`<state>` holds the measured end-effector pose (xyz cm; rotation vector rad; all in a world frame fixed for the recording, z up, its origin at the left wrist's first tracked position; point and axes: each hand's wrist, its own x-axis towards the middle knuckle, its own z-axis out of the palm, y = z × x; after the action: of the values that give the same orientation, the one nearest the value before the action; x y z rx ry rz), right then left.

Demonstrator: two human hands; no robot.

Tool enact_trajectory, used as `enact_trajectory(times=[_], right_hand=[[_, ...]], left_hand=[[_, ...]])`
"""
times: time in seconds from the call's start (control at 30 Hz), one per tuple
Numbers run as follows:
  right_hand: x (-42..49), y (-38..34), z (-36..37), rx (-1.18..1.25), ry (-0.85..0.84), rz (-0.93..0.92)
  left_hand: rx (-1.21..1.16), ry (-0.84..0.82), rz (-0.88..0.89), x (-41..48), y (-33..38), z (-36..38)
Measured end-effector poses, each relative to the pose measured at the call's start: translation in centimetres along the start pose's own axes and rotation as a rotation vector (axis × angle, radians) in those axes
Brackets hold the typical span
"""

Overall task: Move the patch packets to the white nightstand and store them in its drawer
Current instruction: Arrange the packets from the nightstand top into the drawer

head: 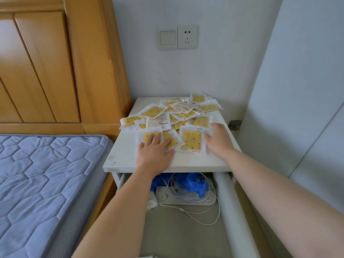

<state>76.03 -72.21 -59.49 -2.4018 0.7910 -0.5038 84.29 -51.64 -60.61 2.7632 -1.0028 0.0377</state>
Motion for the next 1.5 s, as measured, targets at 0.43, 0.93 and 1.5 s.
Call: enact_trajectory(times=[0.43, 0.93, 1.5], right_hand=[[3.1, 0.1, 1.6, -0.184, 0.284, -0.153], [-3.5, -1.1, -1.3, 0.381, 0.059, 0.007], [1.9, -6.2, -0.4, -0.324, -0.397, 0.369]], left_hand=[[-0.057, 0.095, 0.011, -0.1, 0.0, 0.2], [-0.124, 0.107, 0.005, -0.4, 0.2, 0.0], [-0.114, 0.130, 0.008, -0.3, 0.1, 0.2]])
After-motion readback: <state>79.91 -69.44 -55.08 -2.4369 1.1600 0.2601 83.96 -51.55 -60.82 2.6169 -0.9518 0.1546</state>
